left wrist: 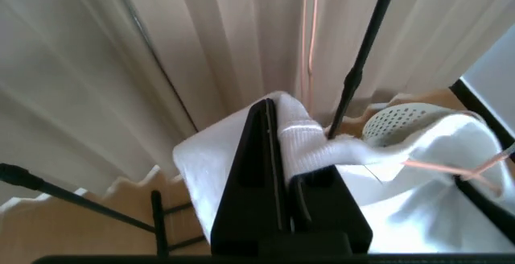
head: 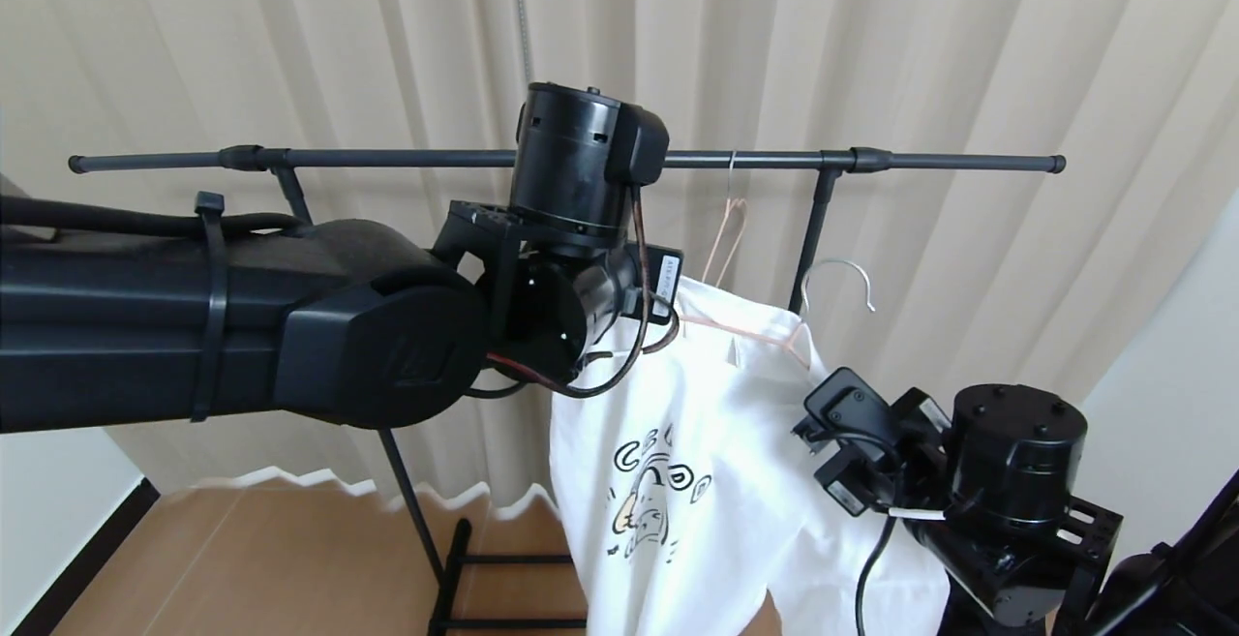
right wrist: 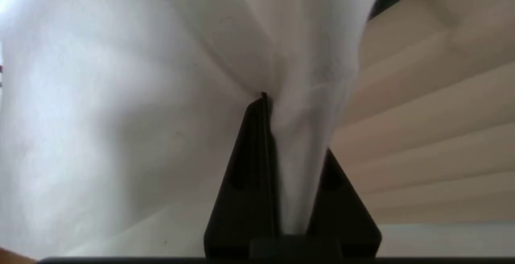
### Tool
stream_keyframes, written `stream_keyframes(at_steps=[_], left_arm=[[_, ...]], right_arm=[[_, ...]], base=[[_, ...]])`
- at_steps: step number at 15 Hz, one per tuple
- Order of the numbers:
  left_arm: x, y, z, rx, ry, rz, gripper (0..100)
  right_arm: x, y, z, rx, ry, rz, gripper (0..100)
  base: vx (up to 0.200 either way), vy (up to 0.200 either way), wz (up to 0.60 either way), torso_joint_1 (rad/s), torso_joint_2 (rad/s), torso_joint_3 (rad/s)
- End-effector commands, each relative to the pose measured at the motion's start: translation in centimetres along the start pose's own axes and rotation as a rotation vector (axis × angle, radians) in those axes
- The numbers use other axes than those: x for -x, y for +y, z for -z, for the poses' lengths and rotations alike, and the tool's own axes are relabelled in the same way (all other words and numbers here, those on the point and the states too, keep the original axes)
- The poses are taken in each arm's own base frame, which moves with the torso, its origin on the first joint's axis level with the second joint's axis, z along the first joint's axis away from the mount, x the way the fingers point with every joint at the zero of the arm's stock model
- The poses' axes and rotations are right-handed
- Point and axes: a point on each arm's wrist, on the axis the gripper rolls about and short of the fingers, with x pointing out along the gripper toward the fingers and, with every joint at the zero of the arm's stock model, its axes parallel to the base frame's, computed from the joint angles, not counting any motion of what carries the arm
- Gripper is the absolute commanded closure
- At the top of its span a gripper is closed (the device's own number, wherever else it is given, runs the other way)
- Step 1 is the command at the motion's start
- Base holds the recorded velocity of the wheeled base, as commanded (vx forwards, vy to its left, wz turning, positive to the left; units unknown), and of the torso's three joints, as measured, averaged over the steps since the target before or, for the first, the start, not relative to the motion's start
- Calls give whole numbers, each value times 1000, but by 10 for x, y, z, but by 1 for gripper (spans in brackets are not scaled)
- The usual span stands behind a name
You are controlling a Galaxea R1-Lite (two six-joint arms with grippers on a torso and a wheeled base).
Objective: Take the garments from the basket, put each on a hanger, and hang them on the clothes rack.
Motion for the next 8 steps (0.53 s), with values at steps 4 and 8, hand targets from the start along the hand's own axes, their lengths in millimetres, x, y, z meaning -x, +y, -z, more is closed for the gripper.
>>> stream_keyframes(at_steps=[4, 8], left_arm=[[2, -7, 9, -18, 36, 72, 100], [9, -17, -1, 41, 16, 144, 100]], right_arm=[[-6, 1, 1, 2, -5, 14, 100], [-15, 28, 5, 10, -34, 2, 100]], base=[[0, 0, 0, 0, 0, 0], [0, 0, 0, 0, 0, 0]])
